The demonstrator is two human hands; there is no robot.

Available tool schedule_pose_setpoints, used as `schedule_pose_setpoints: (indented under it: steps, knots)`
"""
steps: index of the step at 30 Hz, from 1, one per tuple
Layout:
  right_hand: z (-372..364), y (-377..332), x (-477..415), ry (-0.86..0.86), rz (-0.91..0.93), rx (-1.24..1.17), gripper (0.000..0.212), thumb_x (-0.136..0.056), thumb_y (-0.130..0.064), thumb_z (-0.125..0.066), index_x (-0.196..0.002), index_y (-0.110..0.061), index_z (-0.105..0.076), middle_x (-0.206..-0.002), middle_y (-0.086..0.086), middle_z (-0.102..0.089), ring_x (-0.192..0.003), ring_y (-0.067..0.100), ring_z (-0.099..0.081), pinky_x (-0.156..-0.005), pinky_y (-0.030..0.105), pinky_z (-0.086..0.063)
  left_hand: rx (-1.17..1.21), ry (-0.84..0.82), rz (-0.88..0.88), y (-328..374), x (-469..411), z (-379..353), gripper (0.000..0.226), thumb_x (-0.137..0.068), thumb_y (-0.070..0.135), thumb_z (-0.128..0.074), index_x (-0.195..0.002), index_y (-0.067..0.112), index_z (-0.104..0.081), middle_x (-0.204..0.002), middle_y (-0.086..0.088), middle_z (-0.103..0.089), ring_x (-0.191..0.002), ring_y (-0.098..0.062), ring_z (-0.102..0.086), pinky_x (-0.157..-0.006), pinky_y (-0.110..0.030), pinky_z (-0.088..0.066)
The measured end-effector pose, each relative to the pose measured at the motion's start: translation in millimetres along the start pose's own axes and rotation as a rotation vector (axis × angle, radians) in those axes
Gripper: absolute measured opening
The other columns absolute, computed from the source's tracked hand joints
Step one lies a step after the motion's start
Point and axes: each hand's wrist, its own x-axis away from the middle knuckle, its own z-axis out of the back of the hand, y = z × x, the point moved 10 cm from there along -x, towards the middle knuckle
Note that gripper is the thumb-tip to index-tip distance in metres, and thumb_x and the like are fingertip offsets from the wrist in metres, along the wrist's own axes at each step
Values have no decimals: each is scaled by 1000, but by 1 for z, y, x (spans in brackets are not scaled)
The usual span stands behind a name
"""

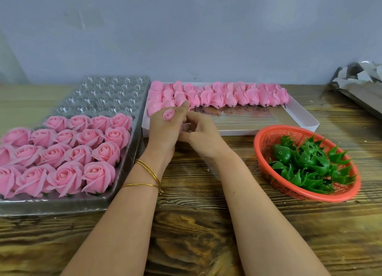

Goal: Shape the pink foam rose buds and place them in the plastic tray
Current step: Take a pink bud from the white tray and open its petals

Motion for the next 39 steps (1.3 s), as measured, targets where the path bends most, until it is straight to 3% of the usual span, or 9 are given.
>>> schedule_pose_setpoints:
  steps: [5, 12, 16, 19, 24, 30, 32, 35, 39]
  knots:
    - [-5, 3, 1, -70, -33, -71, 27, -81, 18, -58, -102, 2, -65, -94, 16, -65, -94, 23, -61, -96, 41, -48, -21, -4, -26, 3, 1, 0, 45, -86, 18, -70, -43, 24, -59, -44, 10, -49, -46, -1, -49, -49, -15, -45]
    - [-1, 0, 1, -1, -45, 25, 32, -73, 19, -65, -103, 10, -59, -91, 14, -58, -83, 23, -54, -83, 38, -48, 54, 93, 56, -4, 1, 8, 45, -89, 20, -67, -46, 22, -54, -48, 2, -49, -60, -22, -52, -64, -34, -49]
    - [2, -2, 3, 28, -47, 84, 34, -74, 14, -71, -103, 2, -57, -85, 4, -57, -76, 15, -54, -73, 24, -50, 111, 107, 104, -9, 1, 8, 32, -91, 21, -65, -62, 11, -55, -54, -3, -52, -51, -14, -57, -49, -24, -51]
    - [3, -2, 4, 39, -44, 94, 35, -76, 13, -71, -106, 5, -56, -84, 3, -55, -72, 10, -52, -67, 18, -48, 103, 100, 107, -11, 0, 9, 34, -90, 25, -66, -60, 15, -55, -54, 0, -53, -53, -12, -58, -51, -25, -52]
    - [4, -3, 3, 33, -38, 79, 32, -79, 13, -68, -109, 11, -57, -95, 14, -58, -80, 20, -53, -77, 29, -49, 69, 89, 83, -8, -1, 9, 32, -87, 27, -69, -60, 17, -56, -58, 0, -55, -58, -13, -60, -55, -27, -53]
    - [0, -3, 4, -8, -43, 9, 19, -85, 13, -62, -103, 15, -57, -91, 14, -54, -83, 24, -48, -79, 33, -40, 18, 64, 73, -7, -3, 10, 33, -85, 29, -72, -54, 21, -62, -62, -5, -53, -69, -21, -56, -65, -32, -53]
    - [-3, -3, 6, -33, -46, -5, 9, -86, 13, -60, -95, 10, -58, -89, 15, -54, -84, 24, -48, -80, 33, -39, 7, 64, 69, -6, -3, 10, 36, -85, 26, -72, -52, 20, -57, -58, -2, -48, -64, -17, -52, -64, -29, -51]
    - [-4, -5, 7, -44, -49, 10, 25, -84, 15, -59, -82, -10, -60, -82, 9, -55, -79, 19, -49, -75, 26, -42, 9, 46, 56, -5, -3, 7, 47, -86, 23, -70, -43, 25, -50, -48, 6, -44, -54, -9, -49, -59, -24, -50]
    - [-1, -5, 5, 0, -53, 28, 31, -77, 18, -63, -106, 7, -62, -90, 11, -59, -79, 16, -53, -73, 20, -47, 36, 82, 79, -7, -2, 8, 43, -89, 25, -68, -48, 23, -56, -52, 1, -50, -58, -15, -56, -60, -29, -54]
